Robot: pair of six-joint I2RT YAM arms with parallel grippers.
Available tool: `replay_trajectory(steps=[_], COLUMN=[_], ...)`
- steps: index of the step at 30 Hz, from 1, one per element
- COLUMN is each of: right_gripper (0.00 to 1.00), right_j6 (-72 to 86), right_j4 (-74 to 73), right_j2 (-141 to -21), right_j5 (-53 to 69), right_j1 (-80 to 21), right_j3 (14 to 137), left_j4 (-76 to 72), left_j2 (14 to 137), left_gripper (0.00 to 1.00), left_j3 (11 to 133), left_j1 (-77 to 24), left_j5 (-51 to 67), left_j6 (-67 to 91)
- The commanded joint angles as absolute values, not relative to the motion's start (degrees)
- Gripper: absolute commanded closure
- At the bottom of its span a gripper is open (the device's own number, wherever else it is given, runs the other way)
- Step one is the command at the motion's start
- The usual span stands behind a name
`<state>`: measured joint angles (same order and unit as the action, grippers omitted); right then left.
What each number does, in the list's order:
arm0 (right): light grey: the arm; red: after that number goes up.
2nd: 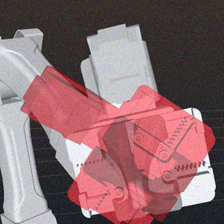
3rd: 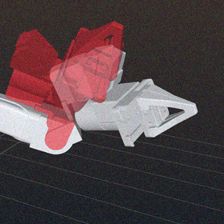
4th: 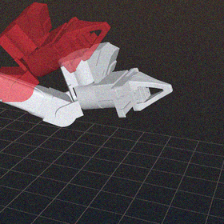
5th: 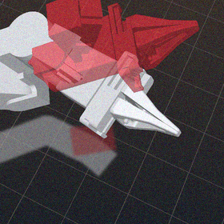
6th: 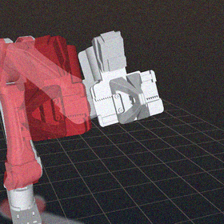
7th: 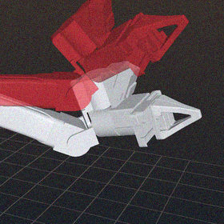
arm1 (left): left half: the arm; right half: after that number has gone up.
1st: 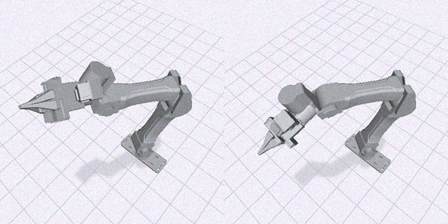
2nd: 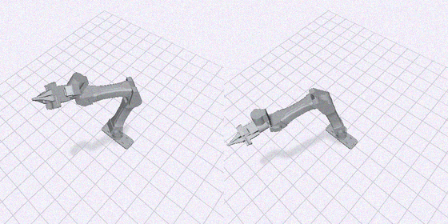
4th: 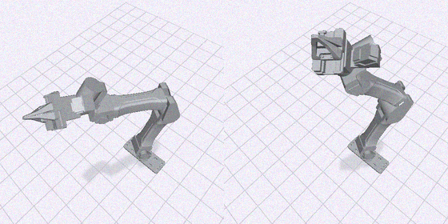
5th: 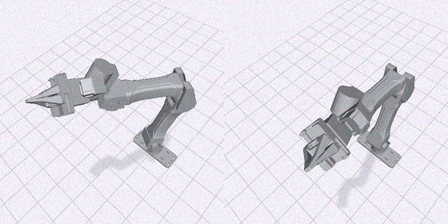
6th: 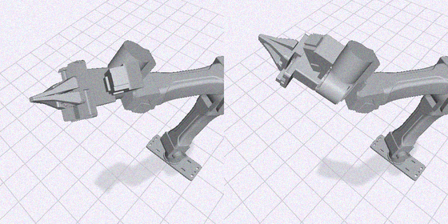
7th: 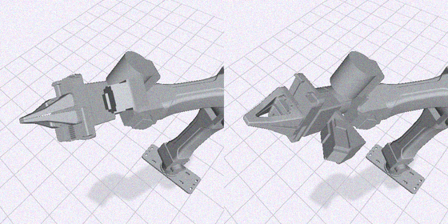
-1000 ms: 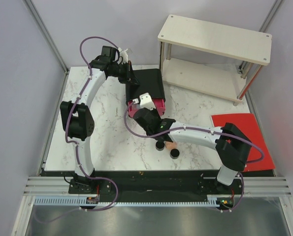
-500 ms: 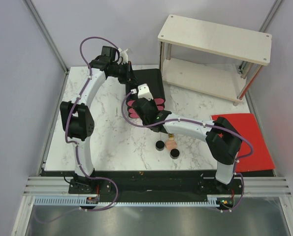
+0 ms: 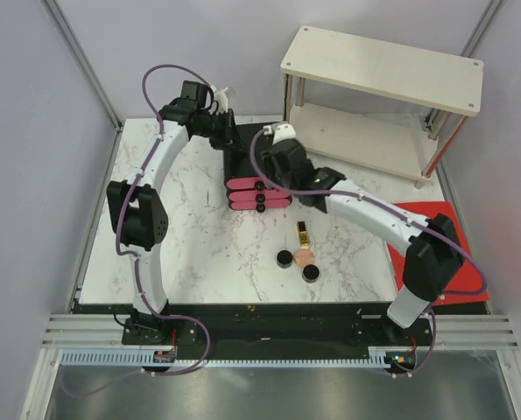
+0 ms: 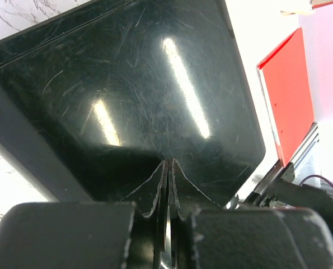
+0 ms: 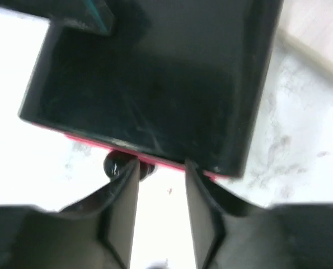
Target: Organize the makeup
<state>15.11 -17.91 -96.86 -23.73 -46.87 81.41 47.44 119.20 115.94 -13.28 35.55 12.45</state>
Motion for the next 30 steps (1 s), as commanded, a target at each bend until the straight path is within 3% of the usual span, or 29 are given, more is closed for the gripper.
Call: replay_trajectory(steps=[1, 3, 5, 14, 23, 24, 25, 26, 30], right_gripper=[0.44, 0.31, 0.29, 0.31, 0.37, 0.45, 0.89, 1.00, 1.00], right_j6=[26.00, 31.18, 33.91, 38.23, 30.60, 29.98, 29.36, 28.14, 24.35], right_j4=[-19.70, -13.67, -9.16, -4.48, -17.22, -18.36, -18.98, -20.03, -23.72], right_j2=[-93.43, -92.38, -92.72, -94.31, -89.12, -88.95, -89.29, -89.56, -90.70], right_j5=[5.85, 15.07, 20.02, 30.76, 25.84, 26.19, 26.97, 27.24, 28.56], right_j1=[-33.77, -29.56, -28.31, -27.95, -27.86, -27.95, -27.95, -27.95, -29.79], right_j3=[79.92, 77.18, 73.31, 72.25, 75.32, 76.02, 76.46, 77.07, 77.78], left_j4=[58.36, 58.36, 58.36, 58.71, 58.71, 58.71, 58.71, 58.71, 58.62], left_j2=[126.20, 126.74, 127.18, 126.03, 127.09, 127.18, 127.35, 127.35, 127.18], left_gripper=[0.93, 0.93, 0.93, 0.93, 0.93, 0.93, 0.93, 0.93, 0.93], left_j3=[114.87, 115.49, 115.93, 115.05, 116.19, 116.10, 116.19, 116.19, 116.37], left_j1=[-13.09, -13.01, -13.01, -12.66, -12.66, -12.66, -12.66, -12.57, -12.57], left_j5=[25.58, 26.36, 26.81, 25.67, 25.75, 25.66, 25.58, 25.58, 25.84], left_j6=[11.42, 11.69, 11.60, 10.90, 10.63, 10.63, 10.63, 10.63, 11.07])
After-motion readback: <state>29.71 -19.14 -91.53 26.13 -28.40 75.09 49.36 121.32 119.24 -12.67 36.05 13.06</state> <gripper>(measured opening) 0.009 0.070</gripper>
